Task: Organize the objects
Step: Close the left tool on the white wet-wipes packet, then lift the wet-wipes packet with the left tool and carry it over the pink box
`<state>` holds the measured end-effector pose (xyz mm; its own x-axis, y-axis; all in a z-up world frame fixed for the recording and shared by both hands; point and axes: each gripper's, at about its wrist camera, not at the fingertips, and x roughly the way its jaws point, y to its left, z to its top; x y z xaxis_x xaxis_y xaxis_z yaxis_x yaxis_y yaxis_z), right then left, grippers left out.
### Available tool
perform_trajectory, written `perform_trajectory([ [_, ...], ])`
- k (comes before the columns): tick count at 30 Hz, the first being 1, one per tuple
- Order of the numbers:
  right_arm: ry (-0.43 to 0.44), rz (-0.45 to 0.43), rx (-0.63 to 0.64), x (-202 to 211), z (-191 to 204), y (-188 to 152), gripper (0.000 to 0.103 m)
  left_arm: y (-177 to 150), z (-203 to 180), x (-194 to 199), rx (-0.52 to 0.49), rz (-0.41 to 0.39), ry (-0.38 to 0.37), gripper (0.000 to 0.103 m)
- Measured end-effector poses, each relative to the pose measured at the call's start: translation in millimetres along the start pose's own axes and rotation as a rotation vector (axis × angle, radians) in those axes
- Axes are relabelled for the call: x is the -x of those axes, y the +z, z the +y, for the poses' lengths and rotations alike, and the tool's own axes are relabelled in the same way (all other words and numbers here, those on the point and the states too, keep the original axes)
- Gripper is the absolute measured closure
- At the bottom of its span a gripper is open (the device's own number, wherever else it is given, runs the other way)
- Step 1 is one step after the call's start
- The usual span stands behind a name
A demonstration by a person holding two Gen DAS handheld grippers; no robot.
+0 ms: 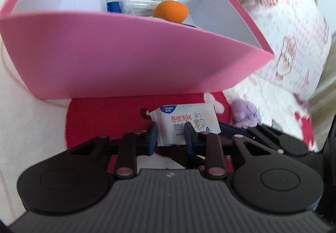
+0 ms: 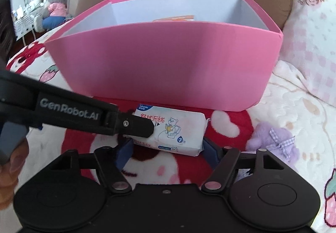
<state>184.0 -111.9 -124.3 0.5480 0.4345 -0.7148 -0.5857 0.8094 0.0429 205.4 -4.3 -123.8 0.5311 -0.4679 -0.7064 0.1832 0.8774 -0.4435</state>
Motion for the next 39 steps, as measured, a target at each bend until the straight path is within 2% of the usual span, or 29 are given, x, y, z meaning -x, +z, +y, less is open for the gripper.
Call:
perform_trajectory([
  [3, 0.026, 0.016, 0.023, 4, 4, 0, 0.029, -4, -5, 7, -0.029, 0.017, 0.031, 0.076],
  [7, 0.088, 0.045, 0.021, 12, 6, -7, 0.028, -12, 1, 16, 0.011, 0.026, 0.056, 0.072],
  [13, 0.084, 0.067, 0.071, 17, 24, -13, 0.026, -23, 1, 23, 0.019, 0.048, 0.086, 0.069],
  [20, 0.104, 0.066, -0.033, 9, 20, -17, 0.019, -28, 0, 26, 0.019, 0.051, 0.085, 0.069],
  [30, 0.078, 0.051, -0.082, 15, 21, -20, 0.02, -28, -4, 29, 0.009, 0.059, 0.07, 0.069],
  [34, 0.067, 0.049, -0.064, 17, 23, -23, 0.02, -30, -6, 29, 0.012, 0.069, 0.07, 0.069],
  [39, 0.088, 0.06, -0.096, 23, 19, -24, 0.02, -32, -6, 34, 0.022, 0.077, 0.058, 0.067],
])
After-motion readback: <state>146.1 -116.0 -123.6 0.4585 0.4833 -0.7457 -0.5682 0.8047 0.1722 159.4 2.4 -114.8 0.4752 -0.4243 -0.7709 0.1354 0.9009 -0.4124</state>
